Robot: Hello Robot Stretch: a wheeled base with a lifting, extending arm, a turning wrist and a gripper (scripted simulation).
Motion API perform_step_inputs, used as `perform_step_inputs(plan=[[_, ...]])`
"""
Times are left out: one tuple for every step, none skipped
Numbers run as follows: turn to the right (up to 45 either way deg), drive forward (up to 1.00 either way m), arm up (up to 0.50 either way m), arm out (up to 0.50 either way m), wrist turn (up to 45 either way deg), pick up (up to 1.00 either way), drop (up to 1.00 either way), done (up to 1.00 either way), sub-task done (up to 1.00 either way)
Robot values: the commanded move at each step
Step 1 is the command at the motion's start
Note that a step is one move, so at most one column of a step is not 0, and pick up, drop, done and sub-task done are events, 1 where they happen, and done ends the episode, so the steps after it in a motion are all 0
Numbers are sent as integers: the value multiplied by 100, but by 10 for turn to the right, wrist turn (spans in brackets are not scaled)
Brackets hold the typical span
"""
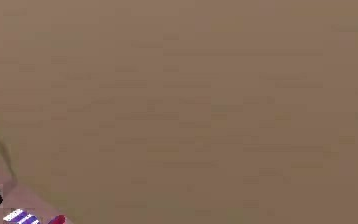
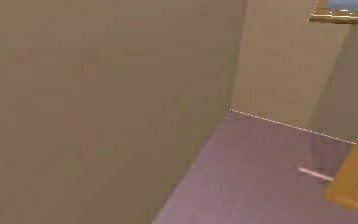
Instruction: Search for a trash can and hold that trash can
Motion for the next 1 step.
perform_step_inputs(plan=[[-450,0,0,0,0,0,0,0,0]])
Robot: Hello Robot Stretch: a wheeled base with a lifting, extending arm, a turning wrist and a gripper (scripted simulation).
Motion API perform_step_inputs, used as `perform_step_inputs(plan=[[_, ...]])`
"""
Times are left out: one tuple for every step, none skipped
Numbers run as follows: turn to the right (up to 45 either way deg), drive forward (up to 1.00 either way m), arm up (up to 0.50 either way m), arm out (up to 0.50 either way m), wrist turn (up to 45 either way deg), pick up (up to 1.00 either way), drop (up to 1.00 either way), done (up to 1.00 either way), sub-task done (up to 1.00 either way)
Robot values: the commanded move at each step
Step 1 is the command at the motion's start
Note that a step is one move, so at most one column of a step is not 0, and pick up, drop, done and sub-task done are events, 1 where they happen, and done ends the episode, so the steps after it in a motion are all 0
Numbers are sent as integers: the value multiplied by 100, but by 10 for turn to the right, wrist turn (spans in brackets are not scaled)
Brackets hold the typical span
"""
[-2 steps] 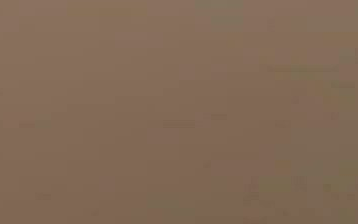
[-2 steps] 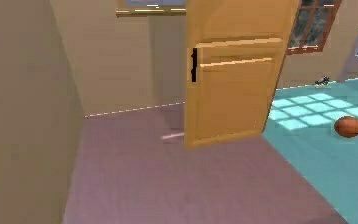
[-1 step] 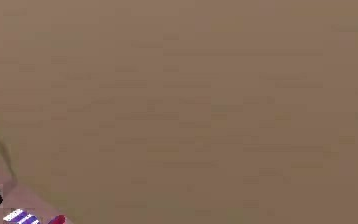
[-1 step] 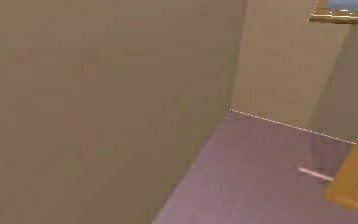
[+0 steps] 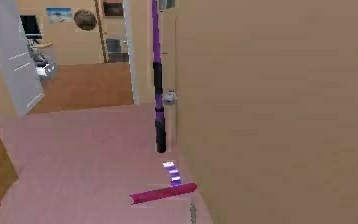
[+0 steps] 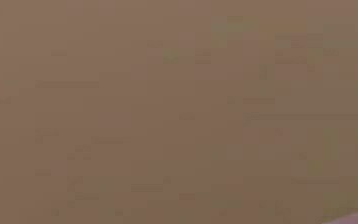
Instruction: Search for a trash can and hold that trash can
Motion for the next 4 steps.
perform_step_inputs(plan=[[-360,0,0,0,0,0,0,0,0],[0,100,0,0,0,0,0,0,0],[-30,0,0,0,0,0,0,0,0],[0,45,0,0,0,0,0,0,0]])
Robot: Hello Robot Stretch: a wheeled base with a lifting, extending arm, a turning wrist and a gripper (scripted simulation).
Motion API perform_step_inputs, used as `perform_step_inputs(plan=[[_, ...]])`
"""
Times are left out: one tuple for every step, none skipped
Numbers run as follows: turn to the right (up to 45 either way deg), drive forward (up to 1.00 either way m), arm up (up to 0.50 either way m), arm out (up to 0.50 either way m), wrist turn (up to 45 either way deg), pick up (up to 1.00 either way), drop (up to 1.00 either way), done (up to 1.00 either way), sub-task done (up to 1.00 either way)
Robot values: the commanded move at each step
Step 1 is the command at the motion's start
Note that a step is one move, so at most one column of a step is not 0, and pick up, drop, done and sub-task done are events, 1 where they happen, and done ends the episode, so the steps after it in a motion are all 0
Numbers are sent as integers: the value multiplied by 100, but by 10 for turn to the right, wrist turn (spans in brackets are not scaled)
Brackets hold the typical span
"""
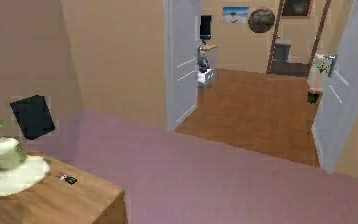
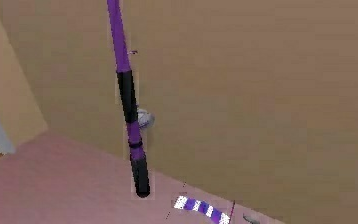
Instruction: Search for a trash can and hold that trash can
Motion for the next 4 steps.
perform_step_inputs(plan=[[210,0,0,0,0,0,0,0,0],[0,30,0,0,0,0,0,0,0],[60,0,0,0,0,0,0,0,0],[0,100,0,0,0,0,0,0,0]])
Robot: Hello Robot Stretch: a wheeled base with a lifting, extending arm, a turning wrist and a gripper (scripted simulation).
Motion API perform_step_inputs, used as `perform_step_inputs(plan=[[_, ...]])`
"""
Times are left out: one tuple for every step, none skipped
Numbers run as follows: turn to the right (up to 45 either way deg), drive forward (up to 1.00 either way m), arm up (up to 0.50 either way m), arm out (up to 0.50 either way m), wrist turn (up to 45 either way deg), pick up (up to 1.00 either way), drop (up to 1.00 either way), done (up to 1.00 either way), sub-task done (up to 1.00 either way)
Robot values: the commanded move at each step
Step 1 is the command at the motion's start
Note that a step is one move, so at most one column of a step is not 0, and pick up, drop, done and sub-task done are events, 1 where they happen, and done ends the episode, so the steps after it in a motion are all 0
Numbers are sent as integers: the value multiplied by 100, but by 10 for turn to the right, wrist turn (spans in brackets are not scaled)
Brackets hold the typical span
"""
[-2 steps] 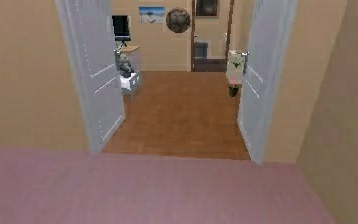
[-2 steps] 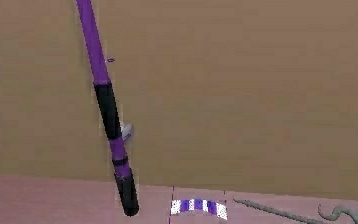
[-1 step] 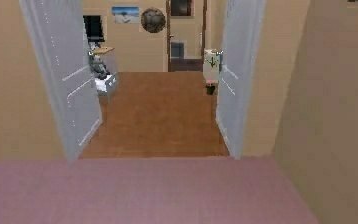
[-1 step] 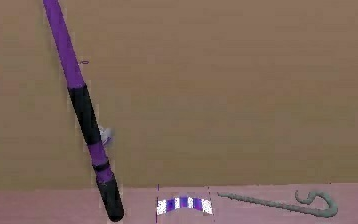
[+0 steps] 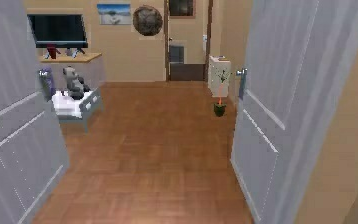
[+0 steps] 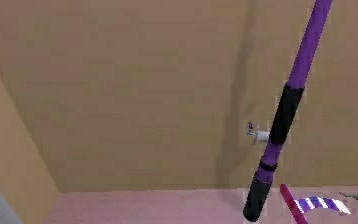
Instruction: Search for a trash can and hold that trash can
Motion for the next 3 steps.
perform_step_inputs(plan=[[0,100,0,0,0,0,0,0,0],[30,0,0,0,0,0,0,0,0],[0,100,0,0,0,0,0,0,0]])
